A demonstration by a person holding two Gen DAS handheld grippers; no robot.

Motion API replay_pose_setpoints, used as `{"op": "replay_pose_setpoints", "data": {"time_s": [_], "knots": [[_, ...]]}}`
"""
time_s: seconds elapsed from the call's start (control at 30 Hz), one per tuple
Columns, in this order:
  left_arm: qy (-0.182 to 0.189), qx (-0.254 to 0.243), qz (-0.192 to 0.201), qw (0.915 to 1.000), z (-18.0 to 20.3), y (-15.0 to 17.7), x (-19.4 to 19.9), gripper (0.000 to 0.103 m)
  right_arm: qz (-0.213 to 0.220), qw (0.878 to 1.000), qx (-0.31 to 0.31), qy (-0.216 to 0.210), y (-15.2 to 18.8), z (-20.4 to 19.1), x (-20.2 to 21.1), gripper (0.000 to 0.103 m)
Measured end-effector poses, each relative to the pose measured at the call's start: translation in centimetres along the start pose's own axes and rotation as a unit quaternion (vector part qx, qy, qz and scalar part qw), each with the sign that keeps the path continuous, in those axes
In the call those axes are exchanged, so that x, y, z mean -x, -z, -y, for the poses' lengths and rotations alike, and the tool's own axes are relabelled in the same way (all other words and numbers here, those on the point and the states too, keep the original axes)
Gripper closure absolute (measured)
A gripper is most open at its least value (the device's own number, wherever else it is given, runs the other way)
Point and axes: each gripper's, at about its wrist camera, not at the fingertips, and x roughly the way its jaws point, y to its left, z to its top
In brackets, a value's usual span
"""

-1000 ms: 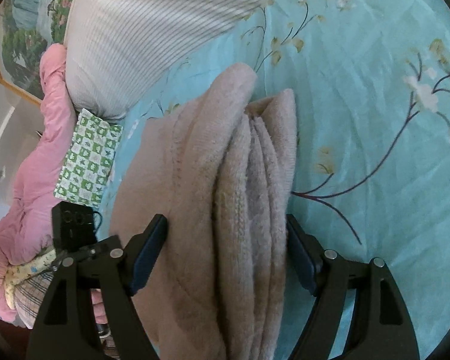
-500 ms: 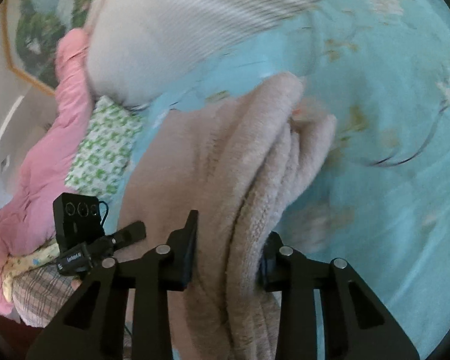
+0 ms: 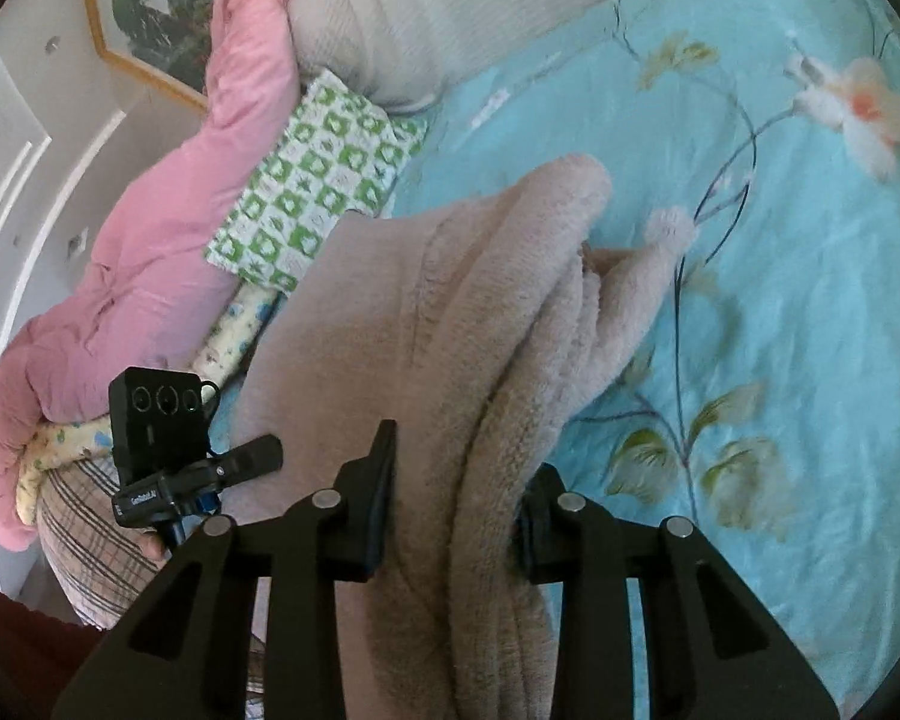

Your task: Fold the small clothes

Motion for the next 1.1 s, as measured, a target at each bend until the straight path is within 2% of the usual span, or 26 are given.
{"op": "replay_pose_setpoints", "data": {"time_s": [0.07, 0.13, 0.2, 0.27, 0.37, 0.47, 0.57, 0.63, 0.73, 0.83, 0.9, 0.93, 0.97, 1.0, 1.03, 1.1], "knots": [[-0.020, 0.004, -0.011, 0.9997, -1.0, 0.9, -0.8, 0.048, -0.009, 1.000, 0.000, 0.020, 0.7, 0.6, -0.8, 0.068], [-0.016, 0.012, -0.006, 0.9998, -1.7, 1.3, -1.0, 0.040, -0.008, 1.000, -0.013, 0.019, 1.3, 1.5, -1.0, 0.065], [-0.007, 0.028, -0.005, 0.9996, -2.0, 1.4, -1.0, 0.037, -0.002, 0.999, -0.025, 0.020, 1.7, 2.1, -0.8, 0.060], [-0.021, 0.033, -0.008, 0.9992, -1.7, 1.4, -1.0, 0.031, 0.003, 0.999, -0.029, 0.027, 1.9, 2.0, -0.4, 0.056], [-0.040, 0.020, -0.004, 0.9990, -1.0, 1.1, -0.3, 0.030, 0.018, 0.998, -0.030, 0.050, 1.9, 1.5, 0.9, 0.053], [-0.059, 0.010, 0.011, 0.9982, -0.5, 0.3, 1.0, 0.029, 0.062, 0.994, -0.025, 0.082, 1.6, 0.9, 3.6, 0.053], [-0.064, 0.018, 0.027, 0.9974, -1.0, -0.7, 2.1, 0.029, 0.093, 0.993, -0.023, 0.074, 0.5, 0.2, 5.1, 0.053], [-0.072, 0.030, 0.031, 0.9965, -1.6, -1.6, 2.1, 0.029, 0.090, 0.993, -0.017, 0.069, -0.3, -0.3, 4.8, 0.053], [-0.062, 0.057, 0.028, 0.9960, -3.2, -2.8, 1.4, 0.028, 0.088, 0.992, -0.010, 0.091, -1.5, -0.5, 3.3, 0.057], [-0.053, 0.089, 0.017, 0.9944, -4.3, -4.3, -0.3, 0.026, 0.086, 0.992, -0.024, 0.087, -2.4, 0.0, 1.9, 0.063], [-0.058, 0.102, 0.014, 0.9929, -5.2, -5.3, -1.3, 0.026, 0.079, 0.993, -0.026, 0.087, -3.0, 0.2, 0.8, 0.076], [-0.062, 0.105, 0.015, 0.9925, -5.5, -5.8, -1.8, 0.029, 0.070, 0.993, -0.026, 0.090, -3.3, 0.4, 0.3, 0.093], [-0.066, 0.102, 0.020, 0.9924, -5.6, -6.4, -2.1, 0.032, 0.063, 0.993, -0.025, 0.093, -3.5, 0.5, -0.1, 0.093], [-0.070, 0.098, 0.024, 0.9925, -5.4, -6.8, -2.4, 0.052, 0.060, 0.994, -0.019, 0.095, -3.8, 0.4, -0.1, 0.093], [-0.071, 0.086, 0.029, 0.9933, -5.0, -7.4, -2.5, 0.077, 0.067, 0.993, -0.011, 0.096, -4.0, 0.2, 0.3, 0.095], [-0.086, 0.056, 0.049, 0.9935, -3.8, -8.1, -2.4, 0.084, 0.087, 0.992, -0.011, 0.091, -4.5, 0.3, 1.8, 0.096]]}}
